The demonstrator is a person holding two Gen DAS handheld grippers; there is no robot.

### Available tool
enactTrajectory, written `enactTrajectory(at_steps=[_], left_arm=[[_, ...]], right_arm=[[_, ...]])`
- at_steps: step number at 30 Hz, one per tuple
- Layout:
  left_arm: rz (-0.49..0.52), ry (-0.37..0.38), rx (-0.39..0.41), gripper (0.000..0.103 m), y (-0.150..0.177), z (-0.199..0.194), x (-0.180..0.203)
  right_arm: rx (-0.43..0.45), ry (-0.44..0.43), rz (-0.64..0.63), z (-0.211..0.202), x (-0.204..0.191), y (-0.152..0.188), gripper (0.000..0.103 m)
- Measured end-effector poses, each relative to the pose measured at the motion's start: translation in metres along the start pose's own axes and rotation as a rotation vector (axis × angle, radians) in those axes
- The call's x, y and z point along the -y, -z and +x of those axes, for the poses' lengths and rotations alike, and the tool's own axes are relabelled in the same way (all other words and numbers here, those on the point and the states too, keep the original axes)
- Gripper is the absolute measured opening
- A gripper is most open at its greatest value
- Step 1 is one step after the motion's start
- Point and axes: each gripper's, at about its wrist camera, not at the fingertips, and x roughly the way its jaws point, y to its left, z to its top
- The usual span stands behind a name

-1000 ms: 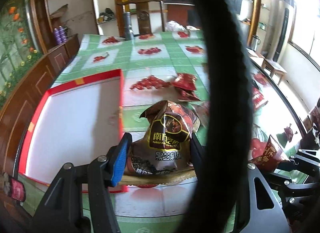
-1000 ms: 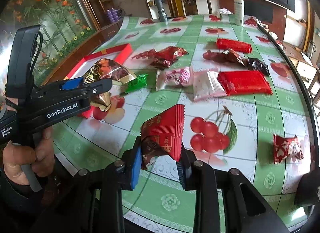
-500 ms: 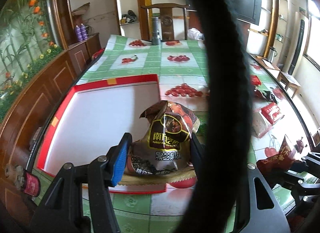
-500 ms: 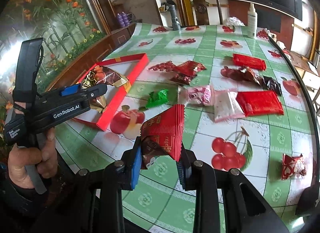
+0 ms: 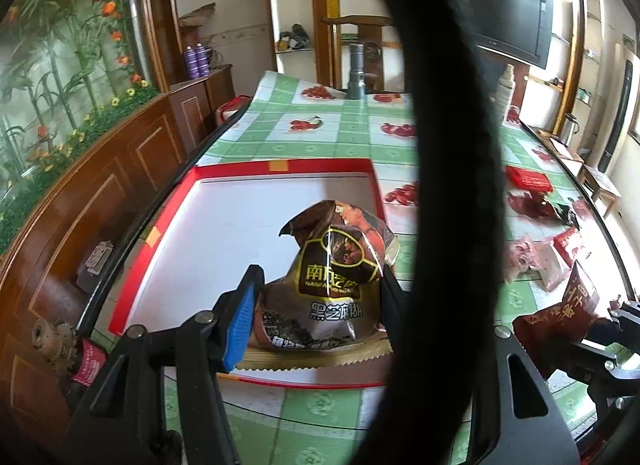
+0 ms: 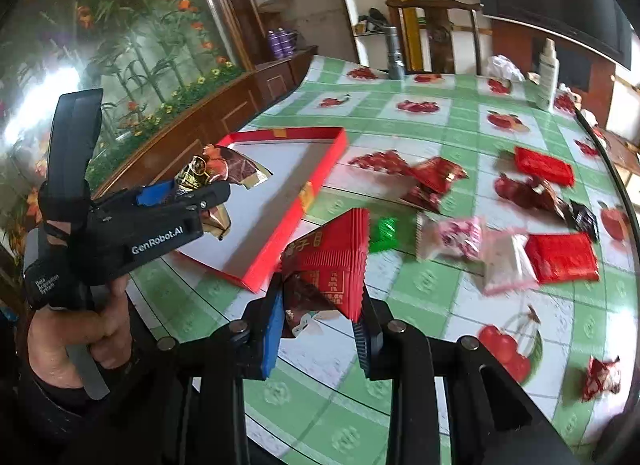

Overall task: Organize snacks
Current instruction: 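Carry the brown bag and red packet over the white tray with both grippers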

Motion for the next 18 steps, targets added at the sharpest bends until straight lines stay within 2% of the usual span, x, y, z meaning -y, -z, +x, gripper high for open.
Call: enactTrajectory(at_steps=[18], left_arm=[[-0.107, -0.116, -0.013, 0.058, -0.002, 0.016, -0.070]], right_arm=[[-0.013, -0.087, -0.084, 0.056, -0.044, -0.044, 0.030]])
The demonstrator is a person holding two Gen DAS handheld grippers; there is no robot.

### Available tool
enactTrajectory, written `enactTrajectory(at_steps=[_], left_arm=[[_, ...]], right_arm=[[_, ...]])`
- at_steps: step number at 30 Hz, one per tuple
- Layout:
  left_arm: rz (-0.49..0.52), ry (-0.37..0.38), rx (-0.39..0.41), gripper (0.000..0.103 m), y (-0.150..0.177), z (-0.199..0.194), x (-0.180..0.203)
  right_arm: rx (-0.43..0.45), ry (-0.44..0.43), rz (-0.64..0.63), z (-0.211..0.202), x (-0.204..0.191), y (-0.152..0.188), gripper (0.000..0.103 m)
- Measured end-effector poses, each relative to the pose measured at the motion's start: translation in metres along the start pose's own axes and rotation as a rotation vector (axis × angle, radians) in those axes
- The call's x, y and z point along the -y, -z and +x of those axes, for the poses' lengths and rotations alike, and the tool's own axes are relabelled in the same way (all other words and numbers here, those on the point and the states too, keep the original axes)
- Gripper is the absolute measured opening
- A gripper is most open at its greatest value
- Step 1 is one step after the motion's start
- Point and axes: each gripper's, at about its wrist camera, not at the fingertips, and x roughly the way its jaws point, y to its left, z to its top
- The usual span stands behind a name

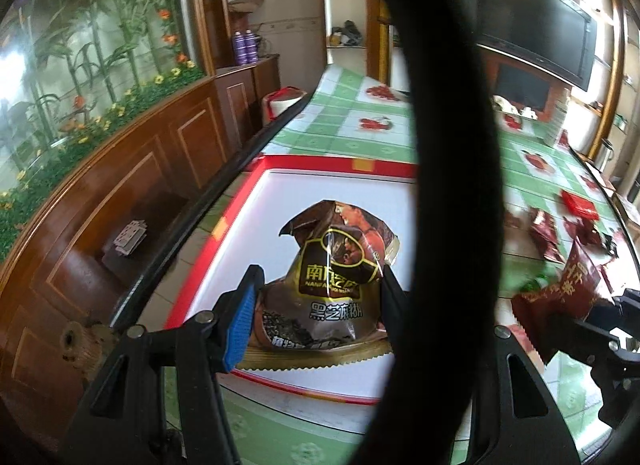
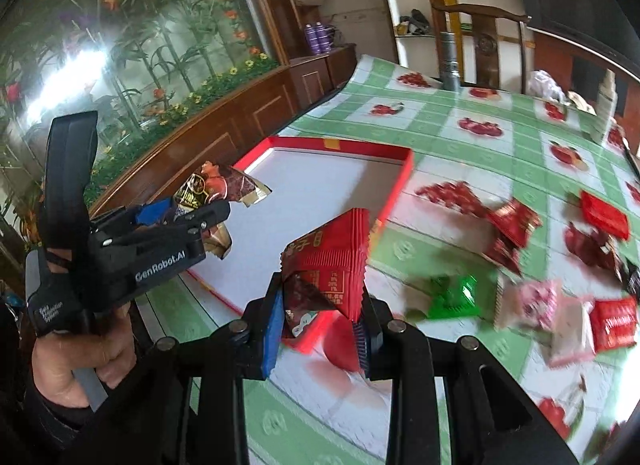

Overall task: Organize snacks
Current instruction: 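Carry the brown bag and red packet over the white tray with both grippers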

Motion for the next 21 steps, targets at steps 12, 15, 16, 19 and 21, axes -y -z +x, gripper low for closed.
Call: enactTrajectory(at_steps=[12, 15, 16, 19, 21], left_arm=[[-0.043, -0.051, -0.051, 0.058, -0.002, 0.038, -0.029], [-0.047, -0.052, -0.066, 0.058, -0.001, 0.047, -0.032], [-0.047, -0.053, -0.068, 0.058, -0.001, 0.049, -0.033], [-0.049, -0.053, -0.081, 0.058, 0.000, 0.056, -0.035], [-0.050, -0.053, -0.088, 0.058, 0.000, 0.059, -0.035]], right_arm=[[-0.057, -0.031, -0.045, 0.069, -0.021, -0.031, 0.030], [-0.075, -0.026, -0.047, 0.083, -0.020, -0.035, 0.030], [-0.078, -0.025, -0.047, 0.085, -0.019, -0.036, 0.030], [-0.088, -0.021, -0.054, 0.093, -0.018, -0.038, 0.030], [-0.095, -0.020, -0.058, 0.098, -0.018, -0.040, 0.030]])
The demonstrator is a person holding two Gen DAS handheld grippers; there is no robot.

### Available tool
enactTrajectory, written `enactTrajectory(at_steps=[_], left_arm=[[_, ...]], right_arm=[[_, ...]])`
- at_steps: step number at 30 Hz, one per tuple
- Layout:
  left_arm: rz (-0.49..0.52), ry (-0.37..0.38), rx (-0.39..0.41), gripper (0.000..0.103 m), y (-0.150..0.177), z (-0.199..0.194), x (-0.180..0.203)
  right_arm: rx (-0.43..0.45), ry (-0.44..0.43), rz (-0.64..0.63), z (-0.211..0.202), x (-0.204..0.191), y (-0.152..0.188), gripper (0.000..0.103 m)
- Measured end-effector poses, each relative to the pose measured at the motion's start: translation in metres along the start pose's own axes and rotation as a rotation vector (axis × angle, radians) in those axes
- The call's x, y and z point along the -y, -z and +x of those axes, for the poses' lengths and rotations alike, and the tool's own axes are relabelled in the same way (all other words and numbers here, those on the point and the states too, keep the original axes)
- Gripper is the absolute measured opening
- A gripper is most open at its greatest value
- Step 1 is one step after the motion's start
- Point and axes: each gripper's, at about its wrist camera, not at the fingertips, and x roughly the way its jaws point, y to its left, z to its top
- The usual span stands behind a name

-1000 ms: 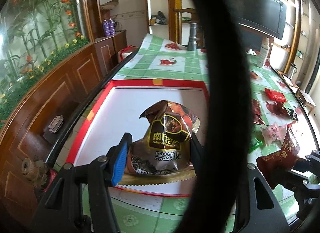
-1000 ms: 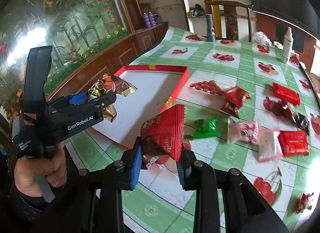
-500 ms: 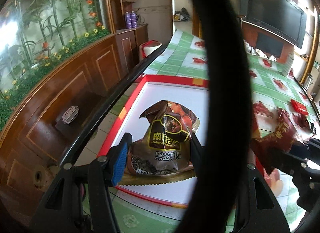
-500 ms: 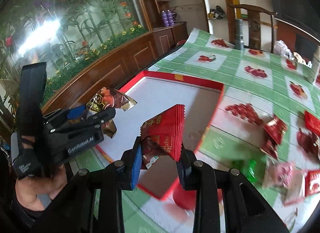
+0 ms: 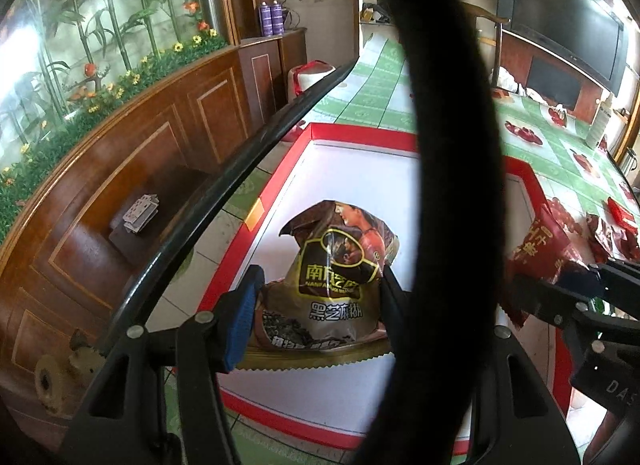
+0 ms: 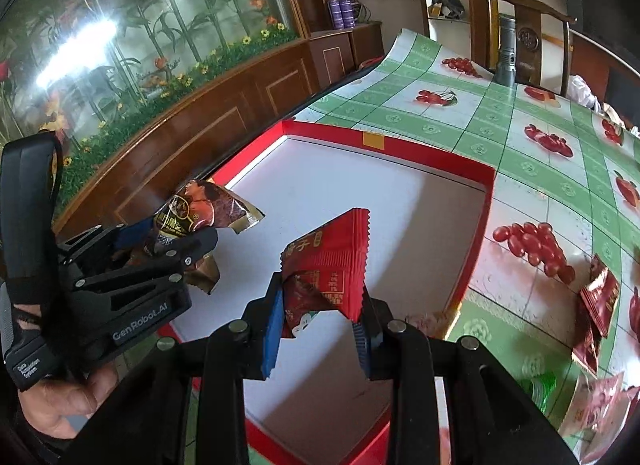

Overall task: Organize snacks
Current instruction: 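Carry the brown bag and red packet over the white tray with both grippers, then open both grippers to drop the brown bag and red packet into the tray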

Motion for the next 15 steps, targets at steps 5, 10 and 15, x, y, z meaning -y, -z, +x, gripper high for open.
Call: enactTrajectory(at_steps=[5, 10, 15], left_arm=[[0.006, -0.001, -0.010, 0.058, 0.000, 0.005, 0.001], [0.018, -0.007, -0.029, 0.059, 0.002, 0.012, 0.005], [0.018, -0.027, -0.039, 0.068, 0.002, 0.014, 0.004]], right_arm=[[-0.025, 0.008, -0.004, 0.014, 0.002, 0.000, 0.030], [-0.049, 0.012, -0.013, 0.024, 0.002, 0.002, 0.030], [-0.063, 0.022, -0.034, 0.026, 0.000, 0.002, 0.033]])
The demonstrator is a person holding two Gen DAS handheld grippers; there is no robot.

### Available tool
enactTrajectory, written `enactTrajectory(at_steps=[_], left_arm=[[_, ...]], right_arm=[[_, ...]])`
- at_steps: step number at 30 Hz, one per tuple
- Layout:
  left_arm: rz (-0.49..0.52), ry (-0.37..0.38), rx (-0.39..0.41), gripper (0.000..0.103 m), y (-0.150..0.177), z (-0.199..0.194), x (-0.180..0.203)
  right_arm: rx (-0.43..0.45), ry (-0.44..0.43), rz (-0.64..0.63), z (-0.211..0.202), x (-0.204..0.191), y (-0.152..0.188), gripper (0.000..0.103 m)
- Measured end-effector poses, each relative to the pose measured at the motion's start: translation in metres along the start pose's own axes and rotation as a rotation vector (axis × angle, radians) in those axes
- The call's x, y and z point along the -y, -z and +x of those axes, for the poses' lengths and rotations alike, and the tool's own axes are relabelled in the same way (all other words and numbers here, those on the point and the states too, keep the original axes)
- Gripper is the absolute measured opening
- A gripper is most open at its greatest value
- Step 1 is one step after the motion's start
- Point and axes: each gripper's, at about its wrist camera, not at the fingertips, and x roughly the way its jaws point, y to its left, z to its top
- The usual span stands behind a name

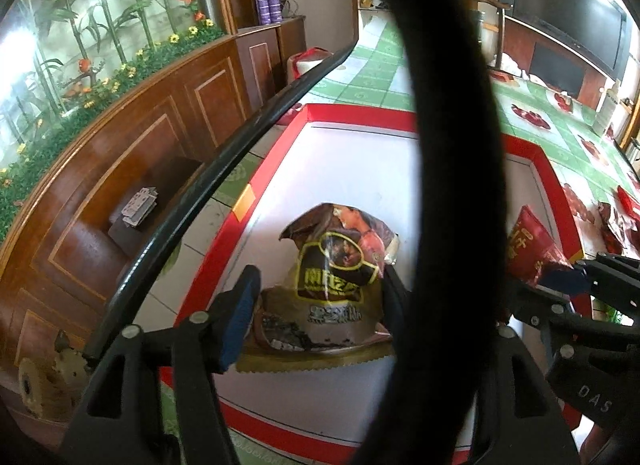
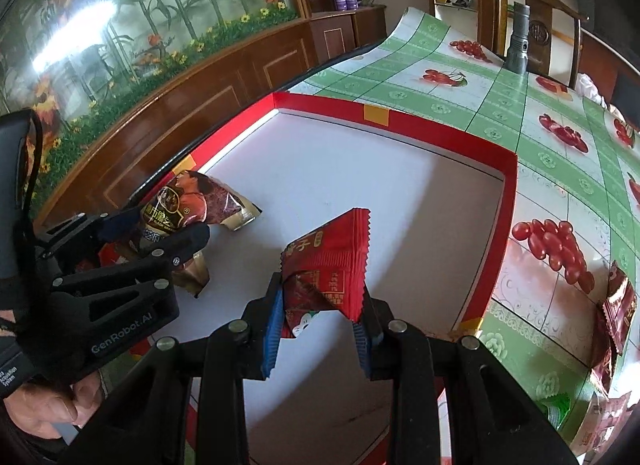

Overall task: Organize snacks
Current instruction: 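Open both grippers to drop the brown bag and red packet into the tray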

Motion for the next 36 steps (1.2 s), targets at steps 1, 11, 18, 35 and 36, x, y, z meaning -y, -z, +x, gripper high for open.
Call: enactTrajectory(at_steps=[1, 11, 18, 35, 36], left_arm=[[0.001, -0.007, 0.009, 0.074, -0.001, -0.002, 0.000], [-0.033, -0.014, 0.062, 0.084, -0.006, -0.026, -0.005], [-0.023, 0.020, 0.102, 0.084, -0.006, -0.051, 0.009], [0.145, 0.096, 0.163, 0.084, 0.012, -0.102, 0.103], [0.152, 0.100, 0.164, 0.084, 0.014, -0.103, 0.106]], right_arm=[[0.003, 0.004, -0.005, -0.001, -0.001, 0.001, 0.033], [0.042, 0.021, -0.009, -0.028, 0.003, 0.009, 0.047], [0.108, 0.037, 0.050, -0.071, 0.020, 0.028, 0.050], [0.193, 0.158, 0.268, -0.157, 0.094, 0.114, 0.055], [0.196, 0.167, 0.285, -0.162, 0.099, 0.120, 0.055]])
